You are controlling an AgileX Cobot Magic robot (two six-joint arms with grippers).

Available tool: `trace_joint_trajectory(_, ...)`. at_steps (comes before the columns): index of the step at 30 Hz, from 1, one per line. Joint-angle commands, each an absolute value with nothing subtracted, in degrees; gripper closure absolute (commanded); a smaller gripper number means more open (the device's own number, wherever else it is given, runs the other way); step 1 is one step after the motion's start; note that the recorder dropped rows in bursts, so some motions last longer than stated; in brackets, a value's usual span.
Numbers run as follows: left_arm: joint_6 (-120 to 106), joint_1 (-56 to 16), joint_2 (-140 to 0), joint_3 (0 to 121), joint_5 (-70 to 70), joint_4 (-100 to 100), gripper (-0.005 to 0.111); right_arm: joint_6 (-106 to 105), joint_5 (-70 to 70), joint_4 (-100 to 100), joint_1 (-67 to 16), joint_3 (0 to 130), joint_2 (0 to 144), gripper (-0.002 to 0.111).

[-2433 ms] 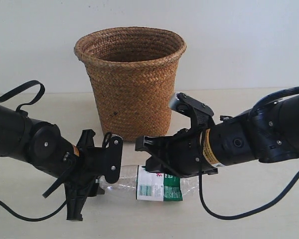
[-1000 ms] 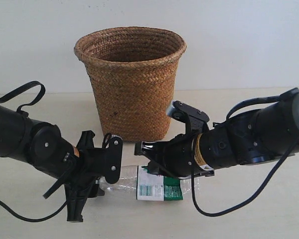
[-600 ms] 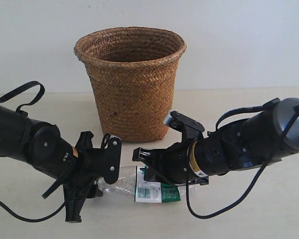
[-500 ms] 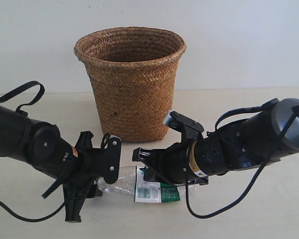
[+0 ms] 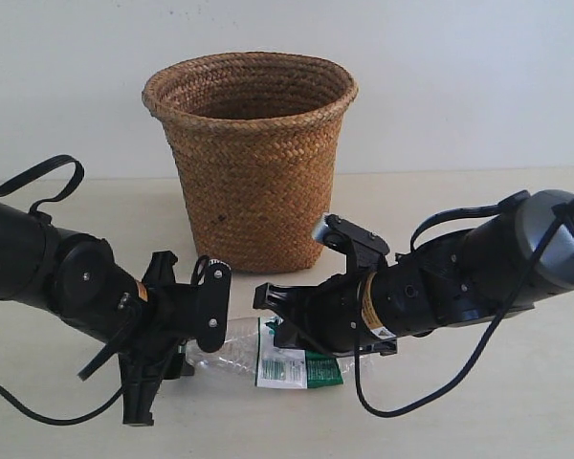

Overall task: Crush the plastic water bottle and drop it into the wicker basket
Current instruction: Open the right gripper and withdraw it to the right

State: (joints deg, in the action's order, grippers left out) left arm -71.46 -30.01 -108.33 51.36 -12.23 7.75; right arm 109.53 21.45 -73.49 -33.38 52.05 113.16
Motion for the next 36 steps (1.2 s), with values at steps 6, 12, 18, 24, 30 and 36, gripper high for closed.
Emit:
trace_joint_trajectory(6,-71.5,-30.6,-108.0,51.6,-10.9,8.6,0.103,110.5,18.4,-75.3,-33.7,50.4,117.8,0.109)
trace_joint_trajectory(12,-71.5,-30.6,-108.0,51.6,-10.9,8.6,0.103,110.5,17.6,-75.4,-33.7,50.4,114.7,0.109)
trace_joint_trajectory(18,-71.5,-30.6,-108.0,51.6,-11.1,8.6,0.103,112.7,16.4,-78.8,-33.7,49.9,106.1,0.109)
trace_joint_trajectory(24,-71.5,-30.6,-108.0,51.6,-11.1,8.6,0.103,113.3,10.5,-79.9,-33.7,46.4,95.1,0.109)
trace_joint_trajectory(30,-71.5,-30.6,-108.0,51.6,-11.0,8.6,0.103,110.8,5.8,-80.2,-33.7,40.4,80.9,0.109)
trace_joint_trajectory(36,-71.5,-30.6,-108.0,51.6,-11.0,8.6,0.103,107.6,-1.6,-80.2,-33.8,33.5,63.9,0.109)
